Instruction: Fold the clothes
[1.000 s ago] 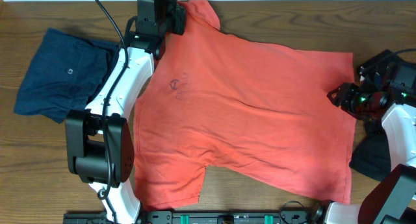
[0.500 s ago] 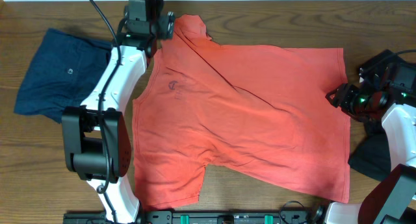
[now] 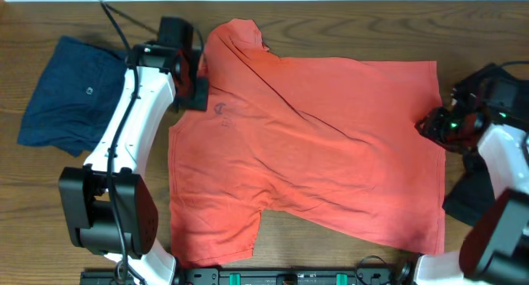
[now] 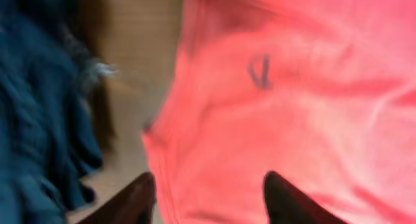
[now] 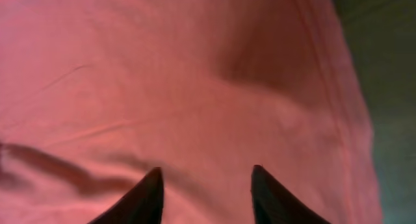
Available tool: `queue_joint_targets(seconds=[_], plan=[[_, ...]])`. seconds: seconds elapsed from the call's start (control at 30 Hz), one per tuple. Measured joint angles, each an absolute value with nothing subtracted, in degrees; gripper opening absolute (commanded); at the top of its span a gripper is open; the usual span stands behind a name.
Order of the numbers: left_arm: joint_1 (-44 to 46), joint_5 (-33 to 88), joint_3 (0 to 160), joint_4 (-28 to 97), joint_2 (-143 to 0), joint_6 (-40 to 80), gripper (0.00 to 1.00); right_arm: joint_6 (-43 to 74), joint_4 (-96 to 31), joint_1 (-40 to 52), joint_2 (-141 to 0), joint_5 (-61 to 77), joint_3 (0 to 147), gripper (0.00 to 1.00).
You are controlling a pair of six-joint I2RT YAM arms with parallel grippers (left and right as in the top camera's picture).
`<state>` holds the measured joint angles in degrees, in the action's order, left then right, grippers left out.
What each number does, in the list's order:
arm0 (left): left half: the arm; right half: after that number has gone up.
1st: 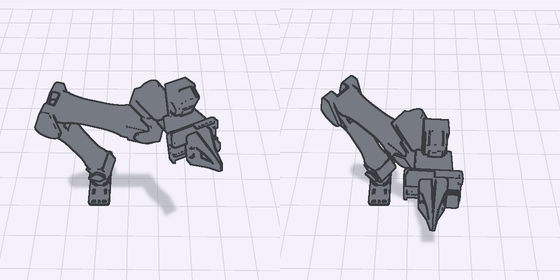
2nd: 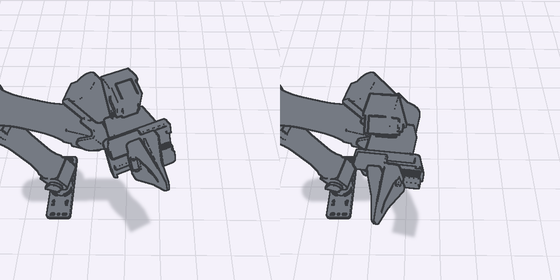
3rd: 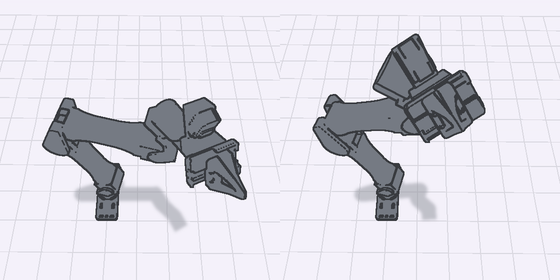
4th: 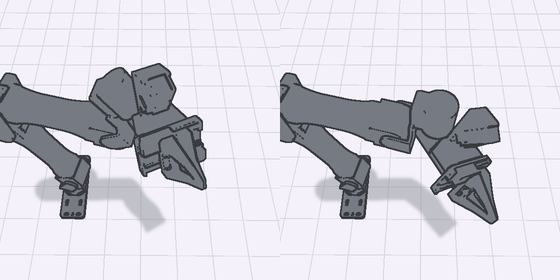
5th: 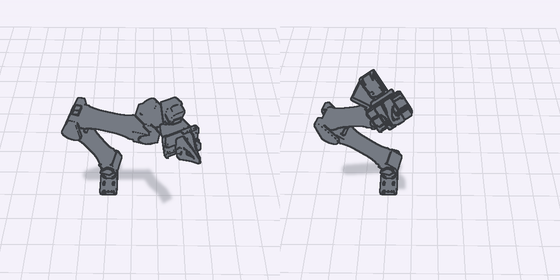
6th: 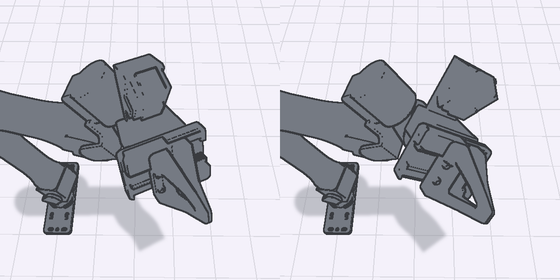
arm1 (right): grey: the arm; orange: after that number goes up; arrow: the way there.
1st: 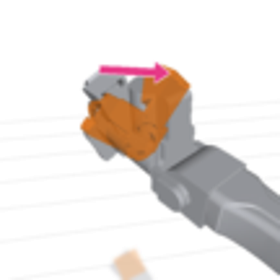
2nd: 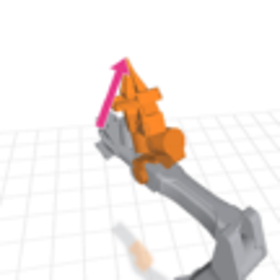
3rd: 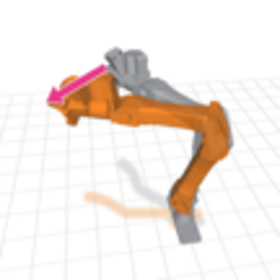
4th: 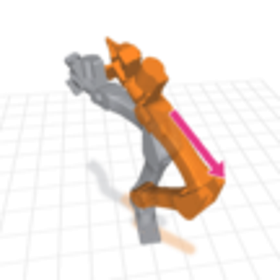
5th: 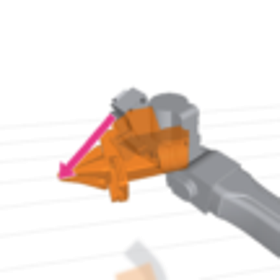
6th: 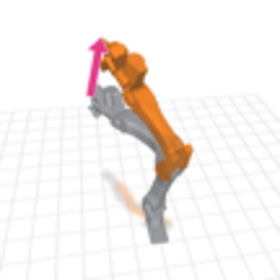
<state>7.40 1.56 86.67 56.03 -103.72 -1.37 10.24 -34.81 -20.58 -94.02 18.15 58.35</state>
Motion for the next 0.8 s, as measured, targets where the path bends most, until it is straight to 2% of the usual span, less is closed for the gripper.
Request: queue_joint_targets(seconds=[0.2,0.37,0.5,0.67,0.8], plan=[[7.4,3.2,78.2,56.4,-103.7,0.2,0.49,13.1,-24.1,-20.0,-105.0,16.6,58.3,0.08],[7.4,3.7,72.2,53.5,-103.7,0.8,0.47,15.0,-20.2,-20.2,-107.7,16.1,58.8,0.01],[7.4,3.7,66.2,47.2,-103.7,1.6,0.36,17.1,-19.8,-20.4,-108.0,12.4,59.4,0.01],[6.3,2.4,58.7,41.9,-103.5,4.6,0.30,18.5,-20.0,-23.3,-108.2,9.4,60.3,0.02],[3.8,2.9,55.9,40.4,-101.6,8.7,0.23,17.6,-20.8,-26.3,-108.6,11.0,61.3,0.22]])
